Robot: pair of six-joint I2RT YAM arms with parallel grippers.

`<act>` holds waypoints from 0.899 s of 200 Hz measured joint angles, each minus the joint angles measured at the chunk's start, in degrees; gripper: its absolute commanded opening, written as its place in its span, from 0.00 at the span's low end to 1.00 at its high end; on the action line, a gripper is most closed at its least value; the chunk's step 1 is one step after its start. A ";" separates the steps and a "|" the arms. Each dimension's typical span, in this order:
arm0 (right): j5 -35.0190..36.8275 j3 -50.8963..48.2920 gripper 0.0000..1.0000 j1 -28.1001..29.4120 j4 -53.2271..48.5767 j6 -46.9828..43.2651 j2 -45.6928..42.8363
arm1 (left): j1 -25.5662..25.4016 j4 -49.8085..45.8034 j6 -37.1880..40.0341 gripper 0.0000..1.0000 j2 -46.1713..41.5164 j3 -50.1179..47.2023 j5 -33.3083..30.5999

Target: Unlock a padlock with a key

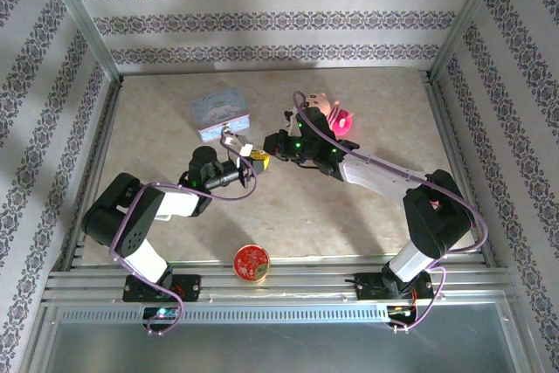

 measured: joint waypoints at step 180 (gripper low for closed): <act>0.11 -0.26 0.43 -9.46 -19.32 -13.14 -12.68 | -22.05 -40.74 64.61 0.00 -19.28 10.38 -46.64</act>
